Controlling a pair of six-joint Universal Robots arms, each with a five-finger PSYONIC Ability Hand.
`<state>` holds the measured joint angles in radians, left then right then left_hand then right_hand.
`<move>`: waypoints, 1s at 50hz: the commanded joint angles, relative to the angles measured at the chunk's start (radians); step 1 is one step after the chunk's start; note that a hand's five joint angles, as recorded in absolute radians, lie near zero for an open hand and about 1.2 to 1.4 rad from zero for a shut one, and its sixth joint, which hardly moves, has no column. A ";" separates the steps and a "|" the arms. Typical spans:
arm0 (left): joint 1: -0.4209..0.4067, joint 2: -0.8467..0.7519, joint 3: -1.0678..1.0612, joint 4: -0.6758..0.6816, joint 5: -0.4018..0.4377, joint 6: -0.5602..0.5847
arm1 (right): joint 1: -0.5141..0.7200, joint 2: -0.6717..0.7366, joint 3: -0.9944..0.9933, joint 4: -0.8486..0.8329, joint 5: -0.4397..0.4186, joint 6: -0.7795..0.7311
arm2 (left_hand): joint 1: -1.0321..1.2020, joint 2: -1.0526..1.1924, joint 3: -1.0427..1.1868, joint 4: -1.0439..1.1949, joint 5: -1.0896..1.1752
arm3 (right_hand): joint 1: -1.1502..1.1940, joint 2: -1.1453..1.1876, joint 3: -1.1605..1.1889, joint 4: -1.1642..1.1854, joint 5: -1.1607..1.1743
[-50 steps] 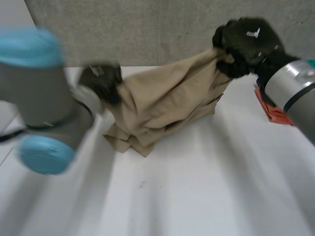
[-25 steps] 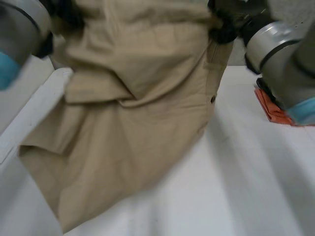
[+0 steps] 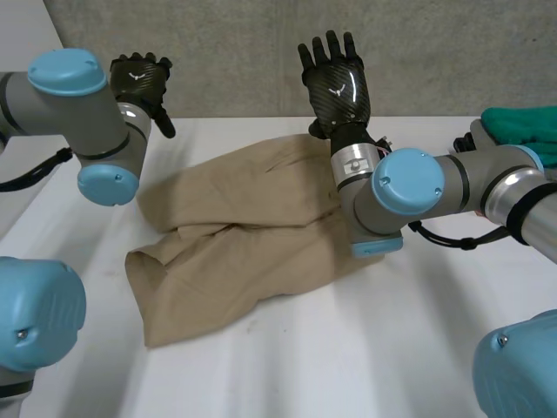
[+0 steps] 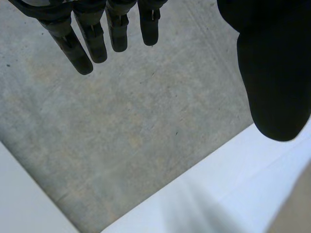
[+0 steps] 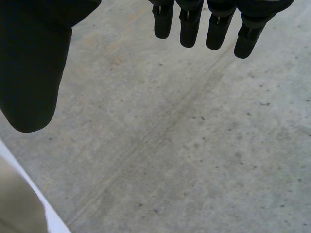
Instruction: Fold the laundry.
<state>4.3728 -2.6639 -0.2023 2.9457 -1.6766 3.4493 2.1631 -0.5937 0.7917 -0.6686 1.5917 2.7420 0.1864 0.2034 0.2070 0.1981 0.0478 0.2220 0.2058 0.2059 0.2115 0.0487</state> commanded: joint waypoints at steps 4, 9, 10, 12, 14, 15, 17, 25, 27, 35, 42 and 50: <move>0.013 0.307 -0.345 -0.054 -0.120 0.011 | -0.058 -0.204 0.073 0.398 -0.058 0.131 | -0.012 -0.029 -0.032 -0.024 -0.048 | -0.047 -0.031 -0.031 -0.037 -0.049; -0.006 0.557 -0.694 -0.069 -0.080 0.019 | -0.103 -0.346 0.202 0.685 -0.162 0.065 | -0.012 -0.029 -0.032 -0.024 -0.048 | -0.047 -0.031 -0.031 -0.037 -0.049; -0.009 0.596 -0.748 -0.071 -0.065 0.022 | -0.111 -0.362 0.222 0.719 -0.176 0.053 | -0.012 -0.029 -0.032 -0.024 -0.048 | -0.047 -0.031 -0.031 -0.037 -0.049; -0.021 0.694 -0.900 -0.083 -0.007 0.042 | -0.140 -0.402 0.277 0.824 -0.208 0.018 | -0.012 -0.029 -0.032 -0.024 -0.048 | -0.047 -0.031 -0.031 -0.037 -0.049; -0.030 0.752 -0.992 -0.095 0.037 0.060 | -0.160 -0.422 0.313 0.885 -0.229 -0.004 | -0.012 -0.029 -0.032 -0.024 -0.048 | 0.005 0.021 0.021 0.015 0.003; -0.035 0.777 -1.038 -0.103 0.058 0.071 | -0.170 -0.429 0.331 0.912 -0.239 -0.014 | -0.012 -0.029 -0.032 -0.024 -0.048 | 0.061 0.077 0.077 0.071 0.059; -0.047 0.837 -1.166 -0.143 0.109 0.108 | -0.200 -0.446 0.389 0.992 -0.271 -0.050 | 0.047 0.030 0.027 0.035 0.011 | 0.202 0.218 0.218 0.212 0.200; -0.073 0.884 -1.497 -0.247 0.210 0.146 | -0.278 -0.456 0.605 1.071 -0.427 -0.263 | 0.679 0.662 0.658 0.667 0.643 | 0.844 0.860 0.860 0.855 0.843; -0.075 0.883 -1.531 -0.234 0.216 0.137 | -0.286 -0.451 0.632 1.043 -0.455 -0.289 | 0.679 0.662 0.658 0.667 0.643 | 0.848 0.864 0.864 0.859 0.847; -0.078 0.805 -1.554 -0.082 0.173 0.099 | -0.273 -0.402 0.722 0.774 -0.507 -0.260 | 0.313 0.296 0.293 0.301 0.277 | 0.596 0.613 0.612 0.607 0.595; -0.110 0.750 -1.519 0.015 0.043 0.099 | -0.252 -0.406 0.787 0.500 -0.493 -0.188 | 0.156 0.139 0.136 0.144 0.120 | 0.361 0.377 0.377 0.371 0.359; -0.153 0.670 -1.464 0.101 -0.038 0.122 | -0.221 -0.380 0.810 0.313 -0.427 -0.146 | 0.150 0.133 0.130 0.139 0.114 | 0.337 0.353 0.353 0.348 0.336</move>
<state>4.2466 -1.9384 -1.7077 2.9943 -1.6633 3.5504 1.9209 -0.9933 1.5931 -0.2490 1.1166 2.5760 0.3515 0.3341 0.3440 0.3309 0.1464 0.5469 0.5299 0.5323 0.5290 0.3293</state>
